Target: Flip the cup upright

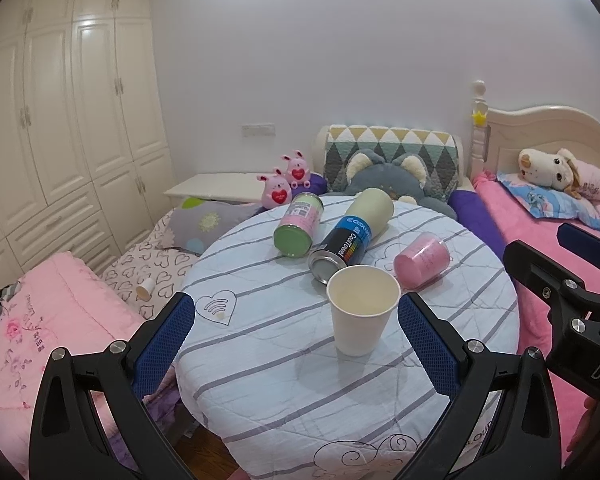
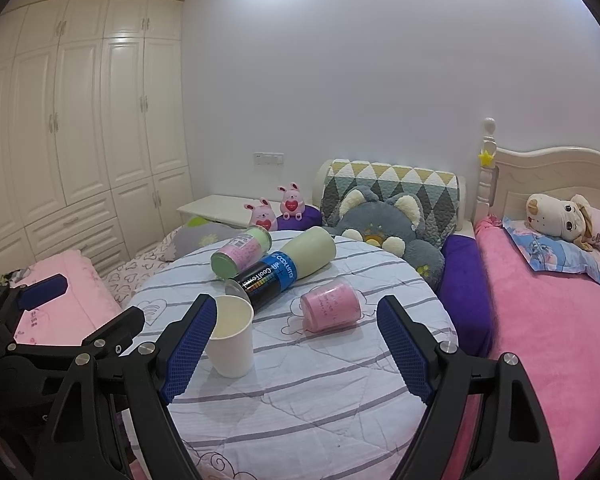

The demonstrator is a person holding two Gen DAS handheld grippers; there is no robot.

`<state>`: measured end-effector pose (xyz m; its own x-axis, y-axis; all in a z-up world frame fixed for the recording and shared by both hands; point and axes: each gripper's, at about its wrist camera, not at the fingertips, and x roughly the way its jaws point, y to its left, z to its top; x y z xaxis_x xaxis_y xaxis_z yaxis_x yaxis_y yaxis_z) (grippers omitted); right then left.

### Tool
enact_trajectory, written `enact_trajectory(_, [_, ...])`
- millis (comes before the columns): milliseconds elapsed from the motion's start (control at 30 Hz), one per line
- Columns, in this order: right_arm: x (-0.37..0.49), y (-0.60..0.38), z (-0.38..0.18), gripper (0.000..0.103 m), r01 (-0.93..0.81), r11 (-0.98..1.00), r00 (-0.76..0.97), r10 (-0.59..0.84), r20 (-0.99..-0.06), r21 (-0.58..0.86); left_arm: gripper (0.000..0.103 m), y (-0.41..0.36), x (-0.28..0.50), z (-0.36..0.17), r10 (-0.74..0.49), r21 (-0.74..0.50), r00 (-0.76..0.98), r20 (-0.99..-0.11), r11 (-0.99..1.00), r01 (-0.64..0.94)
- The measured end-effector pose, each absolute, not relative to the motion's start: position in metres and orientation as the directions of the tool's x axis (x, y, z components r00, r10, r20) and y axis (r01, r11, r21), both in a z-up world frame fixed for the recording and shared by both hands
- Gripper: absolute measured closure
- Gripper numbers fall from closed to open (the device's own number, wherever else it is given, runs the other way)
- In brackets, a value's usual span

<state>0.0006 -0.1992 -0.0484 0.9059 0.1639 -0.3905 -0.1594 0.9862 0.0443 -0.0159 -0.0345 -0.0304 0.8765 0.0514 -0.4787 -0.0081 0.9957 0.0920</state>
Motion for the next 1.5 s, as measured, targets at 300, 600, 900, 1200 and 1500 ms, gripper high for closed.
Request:
enact_trajectory(300, [0.0021, -0.1973, -0.0474, 0.019, -0.163, 0.986, 0.905, 0.165, -0.393, 0.040, 0.000, -0.0321, -0.0167, -0.0300, 0.069, 0.107, 0.883, -0.464, 0.994, -0.021])
enact_trajectory(600, [0.0048, -0.1929, -0.0476, 0.019, -0.171, 0.985, 0.902, 0.168, -0.397, 0.028, 0.000, -0.0312, -0.0158, -0.0290, 0.070, 0.107, 0.883, -0.464, 0.994, -0.023])
enact_trajectory(900, [0.0074, -0.1924, -0.0478, 0.019, -0.172, 0.985, 0.901, 0.167, -0.401, 0.024, 0.000, -0.0314, -0.0155, -0.0287, 0.071, 0.106, 0.883, -0.465, 0.994, -0.024])
enact_trajectory(1200, [0.0087, -0.1918, -0.0478, 0.019, -0.174, 0.985, 0.898, 0.167, -0.406, 0.021, 0.000, -0.0299, -0.0140, -0.0287, 0.069, 0.105, 0.880, -0.469, 0.994, -0.022])
enact_trajectory(1500, [0.0088, -0.1930, -0.0487, 0.019, -0.172, 0.985, 0.897, 0.165, -0.411, 0.019, 0.000, -0.0293, -0.0129, -0.0310, 0.065, 0.104, 0.878, -0.475, 0.994, -0.018])
